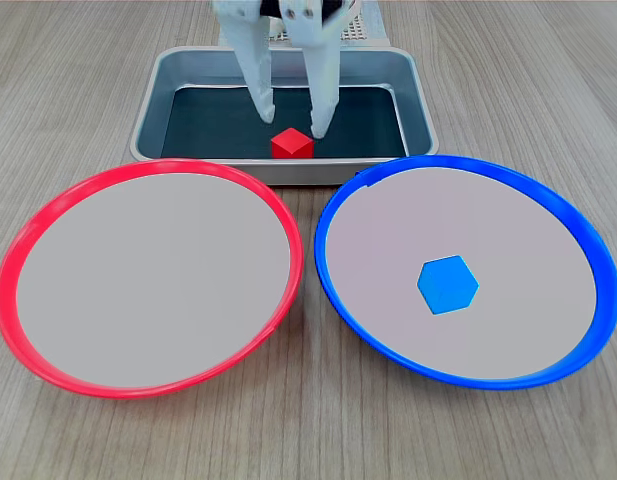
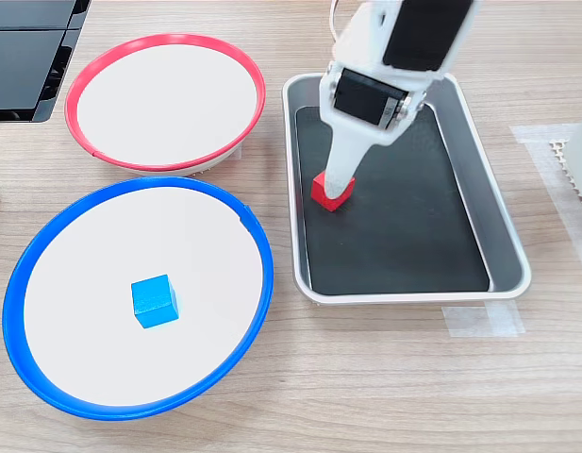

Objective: Move two blocks from tray to matching dishes

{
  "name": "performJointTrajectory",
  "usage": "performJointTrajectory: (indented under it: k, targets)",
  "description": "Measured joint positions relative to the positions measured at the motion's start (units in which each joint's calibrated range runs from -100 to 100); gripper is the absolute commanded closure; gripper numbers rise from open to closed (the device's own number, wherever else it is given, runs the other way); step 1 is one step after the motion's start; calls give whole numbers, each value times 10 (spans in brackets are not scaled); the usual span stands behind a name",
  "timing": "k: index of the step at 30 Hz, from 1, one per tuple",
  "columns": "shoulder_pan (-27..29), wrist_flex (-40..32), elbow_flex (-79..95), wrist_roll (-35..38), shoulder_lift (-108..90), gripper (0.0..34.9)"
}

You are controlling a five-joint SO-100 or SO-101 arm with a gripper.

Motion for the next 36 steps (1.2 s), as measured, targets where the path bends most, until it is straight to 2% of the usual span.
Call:
performJointTrajectory:
  k: [8,9,10,11,15,19,20,22,23,24,27,28,32,33,34,35,36]
  targets:
    - [-19,-48,3,-11,47,202]
    - [-19,-53,5,-9,49,228]
    - [-18,-57,6,-9,52,310]
    - [-10,-60,8,-8,56,346]
    - [-15,-55,6,-3,58,348]
    - [-15,34,-60,-2,59,348]
    - [-24,105,-123,-3,61,348]
    - [-33,156,-186,-13,66,348]
    - [-39,197,-314,-57,86,348]
    - [-33,200,-372,-84,101,348]
    - [-21,143,-451,-140,144,348]
    - [-10,91,-484,-172,182,348]
    - [28,-11,-495,-194,260,348]
    - [35,-33,-495,-196,272,347]
    - [45,-88,-488,-191,298,305]
    - [49,-104,-481,-189,303,254]
    - [56,-124,-466,-182,306,187]
